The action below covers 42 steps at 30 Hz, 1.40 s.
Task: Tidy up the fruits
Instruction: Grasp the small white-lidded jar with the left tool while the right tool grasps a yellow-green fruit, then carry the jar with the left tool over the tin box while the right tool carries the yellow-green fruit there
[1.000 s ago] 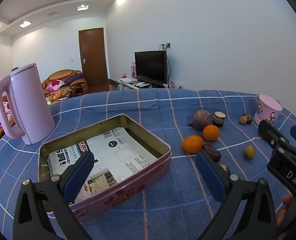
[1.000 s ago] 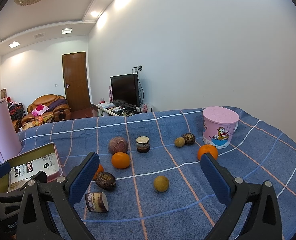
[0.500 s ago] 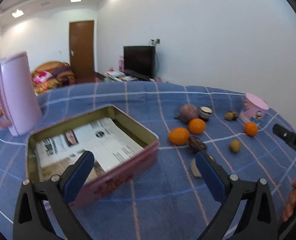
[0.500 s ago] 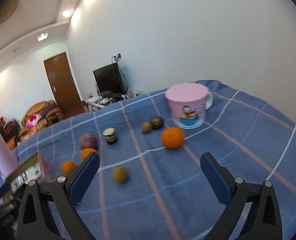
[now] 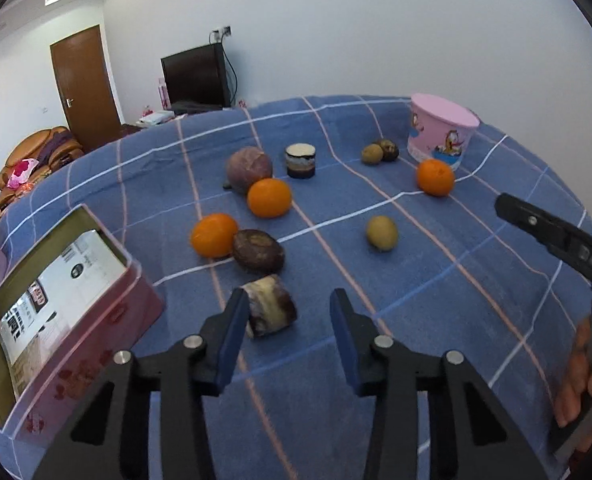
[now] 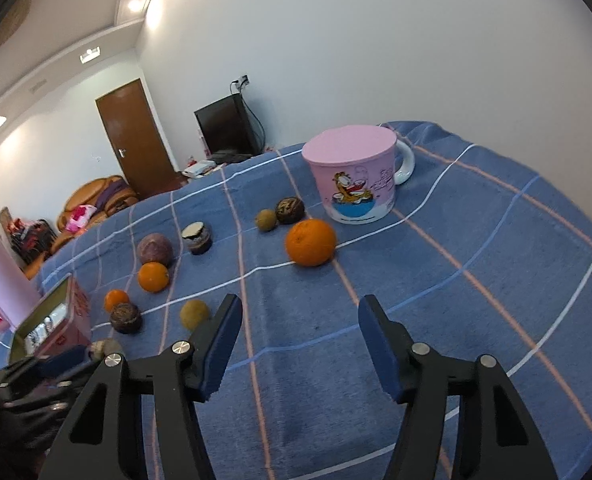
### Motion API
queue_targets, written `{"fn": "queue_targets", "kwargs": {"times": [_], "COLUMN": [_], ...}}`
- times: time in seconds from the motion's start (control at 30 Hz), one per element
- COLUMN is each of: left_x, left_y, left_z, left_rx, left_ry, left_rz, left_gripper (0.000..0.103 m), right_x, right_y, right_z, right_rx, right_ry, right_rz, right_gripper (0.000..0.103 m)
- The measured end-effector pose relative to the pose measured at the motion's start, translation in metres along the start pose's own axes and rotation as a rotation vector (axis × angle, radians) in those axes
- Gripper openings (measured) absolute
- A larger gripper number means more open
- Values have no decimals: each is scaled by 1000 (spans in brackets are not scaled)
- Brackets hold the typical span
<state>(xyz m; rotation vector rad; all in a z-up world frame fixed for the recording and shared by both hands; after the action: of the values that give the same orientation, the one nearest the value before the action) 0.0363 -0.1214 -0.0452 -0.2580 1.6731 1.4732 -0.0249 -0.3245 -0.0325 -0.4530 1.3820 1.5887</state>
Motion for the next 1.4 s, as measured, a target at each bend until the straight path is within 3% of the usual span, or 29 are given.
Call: {"fn": "queue_targets", "kwargs": {"times": [0.23, 0.37, 0.4, 0.6, 0.67, 0.77, 0.9, 1.0, 1.2, 1.4], "left_x": [-3, 9, 12, 11, 7, 3, 5, 8, 9, 11], "left_y": [-5, 4, 8, 3, -3, -13, -23, -31, -25, 5], "left_z": [11, 32, 35, 31, 27, 23, 24, 27, 35, 38], "left_rx": [-19, 129, 134, 120, 98, 50, 27, 12, 77, 117], "left_ry": [18, 104, 105, 80, 67, 60, 65, 67, 124, 129], "left_rz": [20, 21, 16, 17, 25, 41, 65, 88, 46, -47], "left_gripper": [44, 44, 44, 44, 44, 44, 42, 32, 32, 32], "right_x": [-1, -5, -6, 1, 8, 16, 17, 17, 12, 5], "right_y": [-15, -27, -29, -70, -85, -102, -99, -98, -98, -78], "right_z": [21, 46, 49, 89, 97, 95, 91, 89, 86, 82], "right_rx": [-47, -92, -95, -88, -83, -43, -54, -51, -62, -71], "right_ry": [70, 128, 136, 250, 257, 260, 243, 242, 226, 205], "right_rz": [67, 115, 124, 215, 267, 314, 306, 308, 293, 194], "right_gripper": [62, 62, 62, 62, 51, 49, 35, 29, 27, 27]}}
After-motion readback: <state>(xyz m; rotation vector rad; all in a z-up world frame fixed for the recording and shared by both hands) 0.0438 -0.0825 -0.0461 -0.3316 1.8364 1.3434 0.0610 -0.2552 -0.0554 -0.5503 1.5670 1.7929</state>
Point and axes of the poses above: each gripper's, at about its wrist camera, not at the fingertips, and y roughly against the way its jaws point, z to its left, x to its underside, the point moved 3 cm from there along -y, roughly the way its jaws point, and after that the axes turned 4 degrees about -y, right-handed, at the moved point
